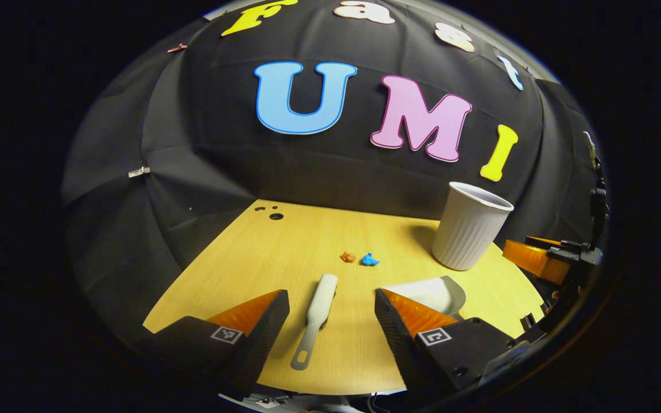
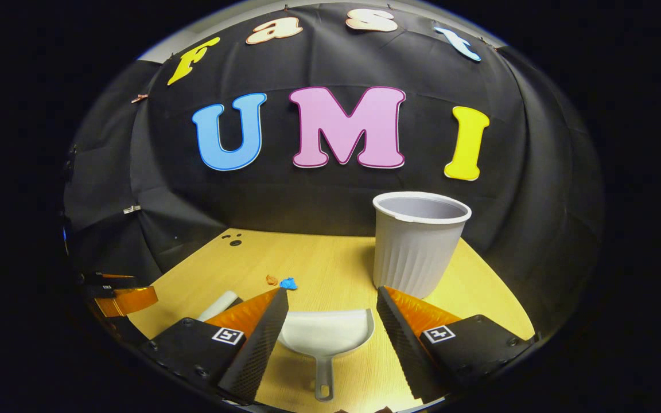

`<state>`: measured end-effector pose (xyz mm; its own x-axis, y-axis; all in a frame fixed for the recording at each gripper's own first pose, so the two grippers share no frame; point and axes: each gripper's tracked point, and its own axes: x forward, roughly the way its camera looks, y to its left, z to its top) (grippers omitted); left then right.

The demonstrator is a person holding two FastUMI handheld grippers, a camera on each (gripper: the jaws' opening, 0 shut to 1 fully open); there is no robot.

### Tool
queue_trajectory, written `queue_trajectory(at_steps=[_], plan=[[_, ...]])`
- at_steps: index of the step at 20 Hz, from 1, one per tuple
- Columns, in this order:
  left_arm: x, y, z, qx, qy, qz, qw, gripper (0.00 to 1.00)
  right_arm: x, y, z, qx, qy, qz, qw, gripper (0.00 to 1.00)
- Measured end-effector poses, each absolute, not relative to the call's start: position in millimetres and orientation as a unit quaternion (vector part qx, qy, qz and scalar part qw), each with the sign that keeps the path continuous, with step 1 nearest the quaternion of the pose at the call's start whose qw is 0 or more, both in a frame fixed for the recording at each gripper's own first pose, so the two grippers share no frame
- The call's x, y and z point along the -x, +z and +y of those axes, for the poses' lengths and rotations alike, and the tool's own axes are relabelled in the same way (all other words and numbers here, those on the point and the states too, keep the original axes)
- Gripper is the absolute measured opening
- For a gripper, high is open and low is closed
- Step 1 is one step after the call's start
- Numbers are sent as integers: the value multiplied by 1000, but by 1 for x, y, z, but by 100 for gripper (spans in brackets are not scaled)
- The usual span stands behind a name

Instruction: Pick up the small broom and dustpan from the desktop, sweep the trash into the dustpan with the broom, and then empty the trash into the garbage bin.

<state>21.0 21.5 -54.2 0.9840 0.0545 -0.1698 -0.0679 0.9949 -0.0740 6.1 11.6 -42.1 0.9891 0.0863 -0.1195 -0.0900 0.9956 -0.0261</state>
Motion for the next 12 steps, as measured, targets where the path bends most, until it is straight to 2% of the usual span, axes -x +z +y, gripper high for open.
queue_trajectory(at_steps=[5,12], plan=[[-35,-75,39,40,53,115,991,95,-8,-54,10,10,59,77,995,97],[-69,-123,36,9,19,199,980,95,-21,-76,6,1,70,106,992,97]])
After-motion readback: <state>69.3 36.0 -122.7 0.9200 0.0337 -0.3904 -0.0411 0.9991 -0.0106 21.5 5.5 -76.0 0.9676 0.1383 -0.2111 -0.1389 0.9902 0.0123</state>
